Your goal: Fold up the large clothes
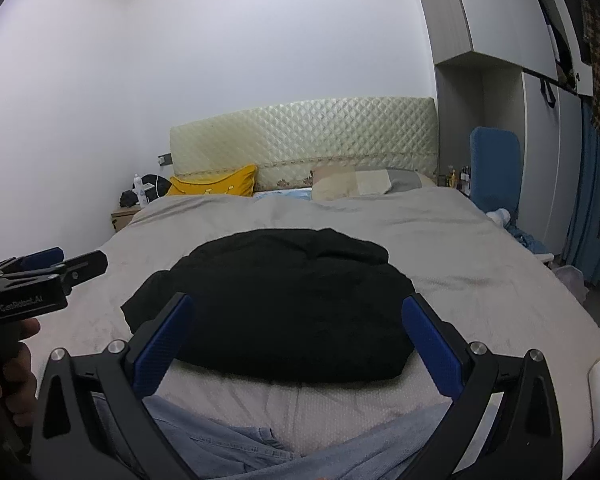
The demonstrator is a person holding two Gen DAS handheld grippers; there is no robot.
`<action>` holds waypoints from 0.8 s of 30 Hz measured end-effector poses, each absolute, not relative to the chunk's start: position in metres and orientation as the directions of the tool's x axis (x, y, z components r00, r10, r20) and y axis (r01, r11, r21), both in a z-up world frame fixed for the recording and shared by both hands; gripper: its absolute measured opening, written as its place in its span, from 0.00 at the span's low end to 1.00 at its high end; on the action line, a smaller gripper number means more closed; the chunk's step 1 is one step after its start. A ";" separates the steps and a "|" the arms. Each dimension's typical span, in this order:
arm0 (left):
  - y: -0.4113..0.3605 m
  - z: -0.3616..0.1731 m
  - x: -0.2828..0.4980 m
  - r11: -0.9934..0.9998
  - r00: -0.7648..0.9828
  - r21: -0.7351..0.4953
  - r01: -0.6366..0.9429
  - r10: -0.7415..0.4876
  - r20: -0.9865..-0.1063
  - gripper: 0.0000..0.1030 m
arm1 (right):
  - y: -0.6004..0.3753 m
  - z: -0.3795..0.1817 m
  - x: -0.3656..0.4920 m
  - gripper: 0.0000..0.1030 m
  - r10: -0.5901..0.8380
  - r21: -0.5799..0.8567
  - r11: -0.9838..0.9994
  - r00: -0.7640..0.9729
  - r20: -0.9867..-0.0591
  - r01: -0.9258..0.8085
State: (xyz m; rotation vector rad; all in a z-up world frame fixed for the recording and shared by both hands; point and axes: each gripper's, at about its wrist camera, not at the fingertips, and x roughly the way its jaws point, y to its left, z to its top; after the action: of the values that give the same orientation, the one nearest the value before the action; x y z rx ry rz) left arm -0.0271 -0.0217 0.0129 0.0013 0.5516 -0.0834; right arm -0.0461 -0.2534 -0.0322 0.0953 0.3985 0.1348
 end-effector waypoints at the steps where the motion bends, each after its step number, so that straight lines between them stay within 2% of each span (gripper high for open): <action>1: -0.022 0.012 -0.026 0.997 0.847 -0.025 0.080 -0.081 -0.526 0.95 | -0.253 -0.035 -0.045 1.00 0.150 0.119 0.987 0.911 -0.384 -0.112; 24: -0.021 0.007 -0.020 0.997 0.834 -0.034 0.065 -0.073 -0.546 0.95 | -0.258 -0.040 -0.047 1.00 0.126 0.121 0.989 0.915 -0.384 -0.085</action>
State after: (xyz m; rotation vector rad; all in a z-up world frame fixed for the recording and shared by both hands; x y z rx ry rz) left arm -0.0196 -0.0206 0.0074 -0.0140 0.5793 -0.0731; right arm -0.0473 -0.2580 -0.0396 0.1029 0.4019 0.1086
